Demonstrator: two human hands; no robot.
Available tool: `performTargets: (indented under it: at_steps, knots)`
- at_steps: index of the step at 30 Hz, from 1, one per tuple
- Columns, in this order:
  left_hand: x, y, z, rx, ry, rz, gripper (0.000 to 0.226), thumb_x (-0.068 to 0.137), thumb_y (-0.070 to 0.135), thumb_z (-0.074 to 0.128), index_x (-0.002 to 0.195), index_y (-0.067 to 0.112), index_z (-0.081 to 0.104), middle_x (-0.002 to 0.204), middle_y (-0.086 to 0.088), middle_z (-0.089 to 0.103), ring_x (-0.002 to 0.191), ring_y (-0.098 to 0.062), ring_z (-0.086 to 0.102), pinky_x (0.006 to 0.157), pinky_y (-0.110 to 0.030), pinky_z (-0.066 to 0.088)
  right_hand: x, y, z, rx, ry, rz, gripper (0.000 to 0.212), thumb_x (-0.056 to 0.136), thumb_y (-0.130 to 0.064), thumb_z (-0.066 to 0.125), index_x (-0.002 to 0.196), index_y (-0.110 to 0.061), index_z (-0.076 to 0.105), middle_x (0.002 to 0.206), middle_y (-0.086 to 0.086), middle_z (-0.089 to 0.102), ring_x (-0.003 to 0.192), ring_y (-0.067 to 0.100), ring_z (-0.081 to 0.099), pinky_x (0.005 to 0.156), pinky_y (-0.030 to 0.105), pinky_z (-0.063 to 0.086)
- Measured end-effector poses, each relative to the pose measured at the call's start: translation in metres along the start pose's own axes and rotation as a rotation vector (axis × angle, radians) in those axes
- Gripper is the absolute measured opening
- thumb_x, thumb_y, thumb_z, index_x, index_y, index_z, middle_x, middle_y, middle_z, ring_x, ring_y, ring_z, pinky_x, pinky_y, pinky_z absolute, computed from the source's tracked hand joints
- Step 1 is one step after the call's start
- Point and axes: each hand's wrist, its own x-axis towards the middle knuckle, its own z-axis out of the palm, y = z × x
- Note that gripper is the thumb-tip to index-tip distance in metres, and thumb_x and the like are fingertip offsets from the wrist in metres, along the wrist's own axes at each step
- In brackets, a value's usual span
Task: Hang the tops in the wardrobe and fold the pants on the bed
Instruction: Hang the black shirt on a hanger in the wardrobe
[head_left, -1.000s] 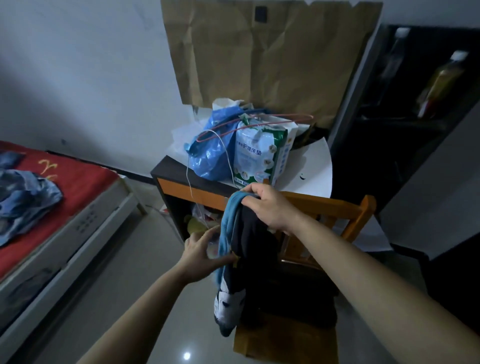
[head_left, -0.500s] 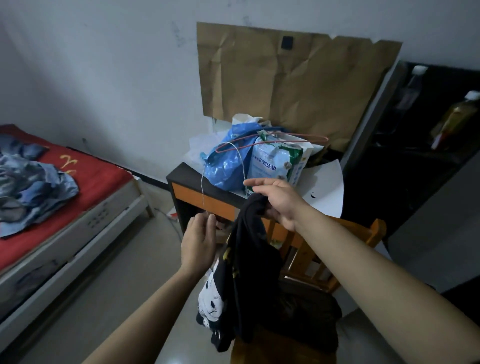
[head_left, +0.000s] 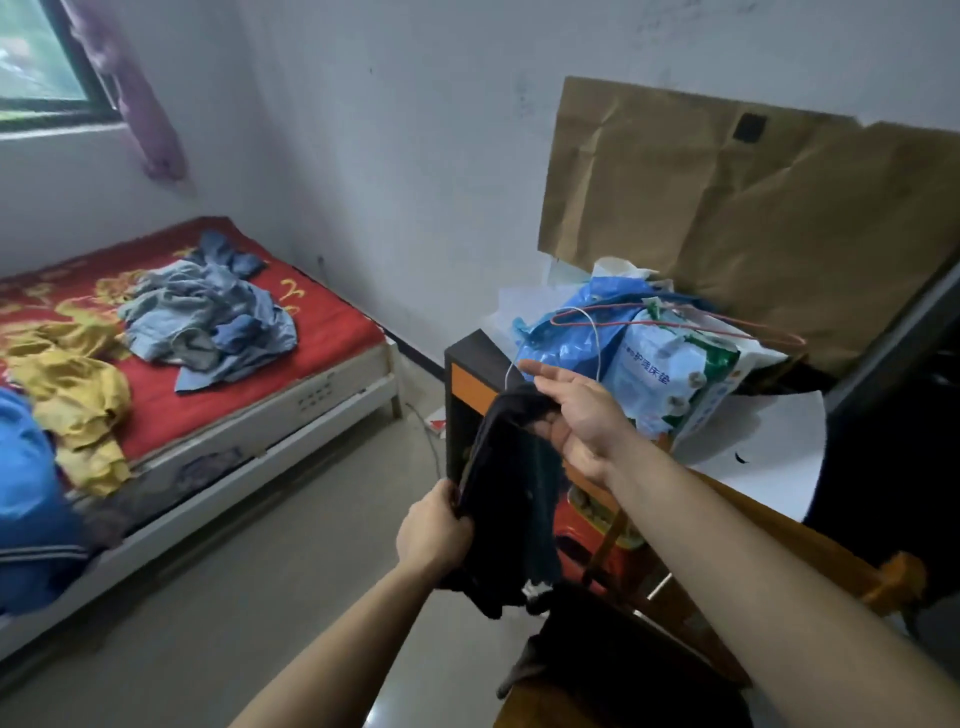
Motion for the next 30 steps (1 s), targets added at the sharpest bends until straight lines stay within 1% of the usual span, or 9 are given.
performTargets:
  at_steps: [5, 8, 12, 14, 17, 20, 23, 26, 30]
  knots:
    - [-0.023, -0.06, -0.051, -0.042, 0.228, -0.233, 0.014, 0.078, 0.014, 0.056, 0.085, 0.025, 0.052, 0.088, 0.004, 0.063, 0.081, -0.02, 0.06, 0.069, -0.032, 0.051, 0.007, 0.009, 0.018, 0.065, 0.062, 0.032, 0.026, 0.103, 0.002, 0.037, 0.101, -0.014, 0.058, 0.08, 0.013, 0.059, 0.067, 0.021, 0.061, 0.064, 0.033, 0.059]
    - [-0.053, -0.094, -0.086, -0.062, 0.381, -0.344, 0.011, 0.083, 0.016, 0.058, 0.092, 0.022, 0.058, 0.097, -0.002, 0.063, 0.091, -0.024, 0.059, 0.071, -0.029, 0.042, 0.005, 0.034, 0.036, -0.006, -0.018, 0.062, 0.023, 0.092, 0.006, 0.057, 0.102, -0.014, 0.053, 0.086, 0.011, 0.058, 0.07, 0.018, 0.06, 0.063, 0.029, 0.056]
    - [-0.112, -0.131, -0.12, -0.185, 0.556, -0.417, 0.018, 0.087, 0.01, 0.052, 0.099, 0.014, 0.065, 0.093, -0.003, 0.067, 0.091, -0.028, 0.064, 0.073, -0.031, 0.049, -0.011, 0.078, 0.058, -0.652, -0.209, -0.018, 0.064, 0.067, -0.005, 0.088, 0.122, -0.015, 0.056, 0.115, 0.004, 0.055, 0.102, 0.018, 0.058, 0.085, 0.029, 0.048]
    - [-0.145, -0.142, -0.136, -0.361, 0.65, -0.475, 0.019, 0.082, 0.009, 0.049, 0.088, 0.019, 0.065, 0.085, -0.006, 0.07, 0.079, -0.029, 0.069, 0.068, -0.043, 0.059, -0.024, 0.097, 0.072, -0.876, -0.283, -0.111, 0.064, 0.069, -0.018, 0.09, 0.124, -0.016, 0.059, 0.117, 0.002, 0.055, 0.108, 0.015, 0.052, 0.09, 0.027, 0.042]
    - [-0.204, -0.158, -0.162, -0.491, 0.835, -0.546, 0.017, 0.079, 0.011, 0.049, 0.08, 0.021, 0.063, 0.079, -0.006, 0.071, 0.068, -0.026, 0.068, 0.065, -0.048, 0.06, -0.047, 0.122, 0.105, -1.078, -0.477, -0.311, 0.045, 0.077, -0.038, 0.083, 0.114, -0.017, 0.067, 0.109, -0.002, 0.064, 0.104, 0.012, 0.056, 0.09, 0.025, 0.043]
    - [-0.26, -0.165, -0.19, -0.508, 0.994, -0.594, 0.008, 0.074, 0.021, 0.055, 0.078, 0.022, 0.062, 0.077, 0.0, 0.07, 0.072, -0.025, 0.067, 0.071, -0.049, 0.059, -0.065, 0.146, 0.142, -1.213, -0.651, -0.482, 0.033, 0.085, -0.047, 0.072, 0.098, -0.016, 0.072, 0.095, 0.002, 0.072, 0.093, 0.019, 0.064, 0.078, 0.027, 0.045]
    - [-0.329, -0.176, -0.221, -0.269, 1.058, -0.718, 0.015, 0.077, 0.032, 0.062, 0.085, 0.021, 0.068, 0.084, -0.002, 0.072, 0.085, -0.03, 0.068, 0.077, -0.04, 0.057, -0.095, 0.175, 0.194, -1.26, -0.791, -0.531, 0.038, 0.091, -0.059, 0.058, 0.083, -0.023, 0.065, 0.092, 0.009, 0.068, 0.093, 0.027, 0.063, 0.075, 0.033, 0.044]
    - [-0.387, -0.202, -0.247, -0.005, 1.035, -0.849, 0.018, 0.086, 0.031, 0.06, 0.093, 0.022, 0.073, 0.091, -0.007, 0.073, 0.091, -0.034, 0.066, 0.073, -0.036, 0.052, -0.13, 0.2, 0.251, -1.277, -0.9, -0.556, 0.046, 0.093, -0.069, 0.042, 0.075, -0.028, 0.052, 0.097, 0.01, 0.064, 0.099, 0.031, 0.06, 0.075, 0.035, 0.04]
    - [-0.448, -0.252, -0.282, 0.031, 1.098, -0.995, 0.025, 0.081, 0.033, 0.058, 0.06, 0.02, 0.062, 0.066, -0.007, 0.061, 0.077, -0.037, 0.063, 0.061, -0.034, 0.046, -0.177, 0.228, 0.339, -1.24, -1.044, -0.68, 0.052, 0.096, -0.067, 0.036, 0.081, -0.023, 0.06, 0.096, 0.007, 0.063, 0.103, 0.028, 0.06, 0.073, 0.035, 0.039]
